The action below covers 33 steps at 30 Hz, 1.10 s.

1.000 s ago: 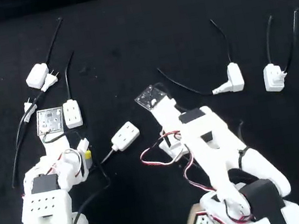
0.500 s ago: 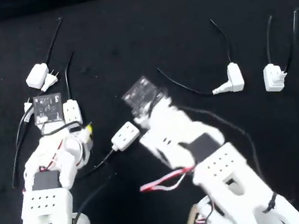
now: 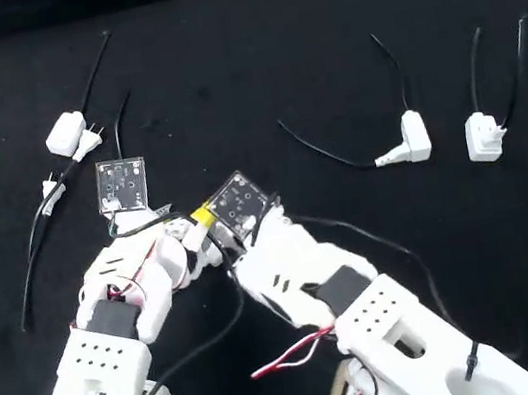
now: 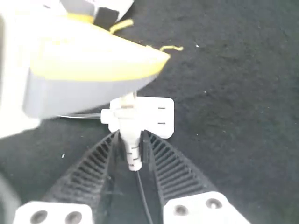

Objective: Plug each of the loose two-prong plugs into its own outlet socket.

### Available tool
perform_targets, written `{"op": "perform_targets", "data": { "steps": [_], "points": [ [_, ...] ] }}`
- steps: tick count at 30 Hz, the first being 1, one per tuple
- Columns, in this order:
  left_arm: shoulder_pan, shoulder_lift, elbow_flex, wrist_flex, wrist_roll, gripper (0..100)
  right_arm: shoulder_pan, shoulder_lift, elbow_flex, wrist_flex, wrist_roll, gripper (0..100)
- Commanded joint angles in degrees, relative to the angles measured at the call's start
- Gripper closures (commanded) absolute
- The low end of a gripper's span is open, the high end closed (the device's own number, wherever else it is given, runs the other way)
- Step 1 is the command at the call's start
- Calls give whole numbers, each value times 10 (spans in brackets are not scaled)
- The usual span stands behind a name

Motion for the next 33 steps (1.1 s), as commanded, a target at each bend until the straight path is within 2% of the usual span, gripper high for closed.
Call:
{"op": "perform_targets", "data": {
  "steps": [1,9,21,30,33],
  "points": [
    [-2,-10,2,-10,3,787,-16,-17,-17,-15,-5,988],
    [-26,-10,31,-10,2,787,-16,-29,-25,-14,-5,988],
    [-40,-10,54,-10,6,787,-15,-229,61,18,-5,988],
    [-44,-11,48,-6,6,787,-5,-203,68,22,-1,988],
    [-45,-11,57,31,3,787,9,-180,38,86,0,976]
  ]
}}
